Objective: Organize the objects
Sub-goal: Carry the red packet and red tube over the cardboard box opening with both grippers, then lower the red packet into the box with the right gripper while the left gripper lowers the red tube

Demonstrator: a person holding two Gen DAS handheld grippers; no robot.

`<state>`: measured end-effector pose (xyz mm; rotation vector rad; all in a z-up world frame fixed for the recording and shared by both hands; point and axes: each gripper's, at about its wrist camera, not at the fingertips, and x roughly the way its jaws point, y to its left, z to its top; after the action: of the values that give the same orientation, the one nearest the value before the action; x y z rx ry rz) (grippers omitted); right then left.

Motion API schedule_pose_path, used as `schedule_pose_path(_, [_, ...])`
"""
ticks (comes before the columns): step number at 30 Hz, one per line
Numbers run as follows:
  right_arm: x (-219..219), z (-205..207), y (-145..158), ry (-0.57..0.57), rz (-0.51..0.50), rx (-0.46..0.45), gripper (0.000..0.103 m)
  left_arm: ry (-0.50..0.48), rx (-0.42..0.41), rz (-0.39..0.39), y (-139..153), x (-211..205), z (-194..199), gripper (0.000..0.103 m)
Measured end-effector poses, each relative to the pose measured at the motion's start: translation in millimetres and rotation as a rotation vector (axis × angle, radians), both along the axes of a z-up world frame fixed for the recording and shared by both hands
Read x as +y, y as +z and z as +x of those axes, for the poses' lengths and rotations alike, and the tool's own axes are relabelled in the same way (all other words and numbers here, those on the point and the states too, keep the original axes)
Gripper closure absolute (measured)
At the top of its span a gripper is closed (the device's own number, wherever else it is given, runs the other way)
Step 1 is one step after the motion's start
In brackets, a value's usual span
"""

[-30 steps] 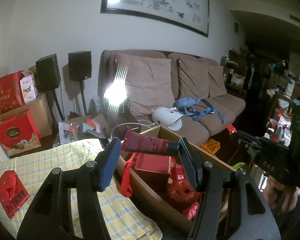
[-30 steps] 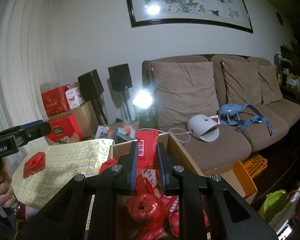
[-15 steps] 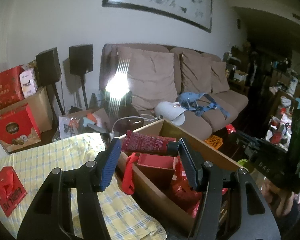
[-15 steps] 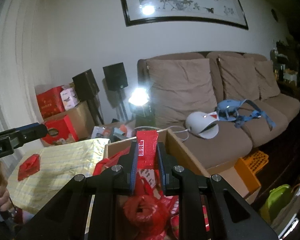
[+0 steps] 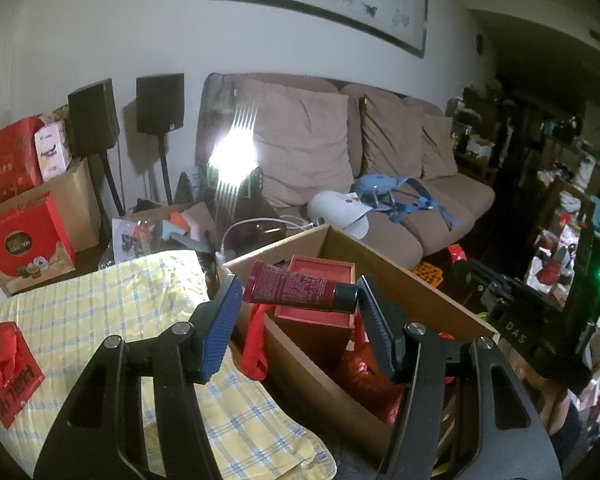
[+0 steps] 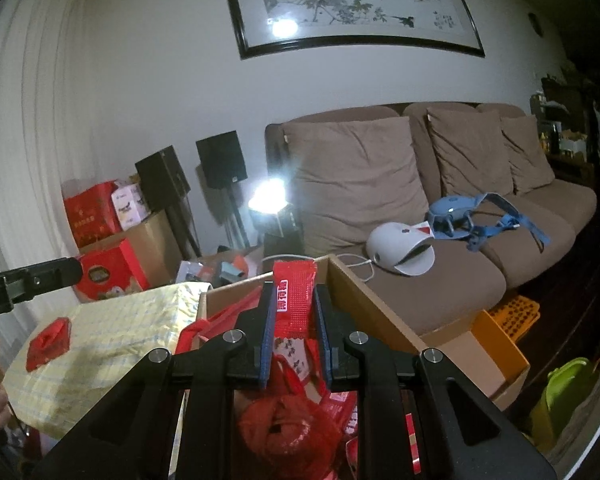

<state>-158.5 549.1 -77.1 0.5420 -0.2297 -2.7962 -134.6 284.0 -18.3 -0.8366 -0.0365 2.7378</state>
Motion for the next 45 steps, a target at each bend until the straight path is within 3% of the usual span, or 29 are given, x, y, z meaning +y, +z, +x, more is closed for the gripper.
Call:
schedule_pose_path(6, [-2,3,-8,-0.042,-0.024,0.031,0.085,0.018,-0.031,0.015,-14,-6,-6,0.047])
schedule_pose_path(12, [-6,-8,-19,-0.047,0.004,-0.023,0.085,0.025,-0.045,0.002,-22,-8,-11,0.047])
schedule_pose_path(45, [13,-23,-34,-0.037,0.061,-0.122,0.085,-0.116,-0.108,-0.012,-39,48,-30,0.047])
